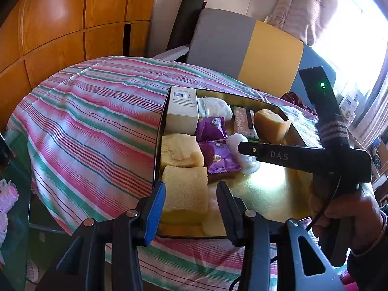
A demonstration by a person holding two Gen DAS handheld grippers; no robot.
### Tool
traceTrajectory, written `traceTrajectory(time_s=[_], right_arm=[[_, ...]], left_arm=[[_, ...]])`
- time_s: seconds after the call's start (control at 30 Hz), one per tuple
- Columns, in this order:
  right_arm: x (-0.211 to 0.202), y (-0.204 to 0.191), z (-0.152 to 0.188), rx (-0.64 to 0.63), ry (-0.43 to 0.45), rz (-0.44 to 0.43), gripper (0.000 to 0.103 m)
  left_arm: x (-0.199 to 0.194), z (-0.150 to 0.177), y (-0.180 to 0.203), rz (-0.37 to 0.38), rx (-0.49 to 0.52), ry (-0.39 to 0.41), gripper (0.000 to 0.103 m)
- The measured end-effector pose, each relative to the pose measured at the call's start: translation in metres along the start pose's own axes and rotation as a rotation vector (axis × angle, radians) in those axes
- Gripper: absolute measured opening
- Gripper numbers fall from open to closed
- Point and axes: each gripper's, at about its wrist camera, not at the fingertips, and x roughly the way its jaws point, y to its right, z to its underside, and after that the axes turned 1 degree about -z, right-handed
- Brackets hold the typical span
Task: Organize objects
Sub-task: 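Carry the plastic-wrapped bundle into the gold tray with the right tool and release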
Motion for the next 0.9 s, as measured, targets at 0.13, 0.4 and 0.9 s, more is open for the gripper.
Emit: traceTrajectory(time_s=[0.13,0.4,0.9], right_arm=[[-0.008,-0.001,0.004,-0.002,0.013,-0.017,0.033],[-0.037,-0.008,0.011,-0.031,0.073,0.014,0.048],[-0.103,0.002,0.062,-0.082,0.190,0.134,0.063]], left_arm=[[-0.003,0.000,0.002,-0.004,0.003,0.009,0.044],[-0.019,-0.001,0.013,0.004,0.037,0.057,0.044],[-0.035,0.002,0.040,0.022,0.114,0.083,0.044]])
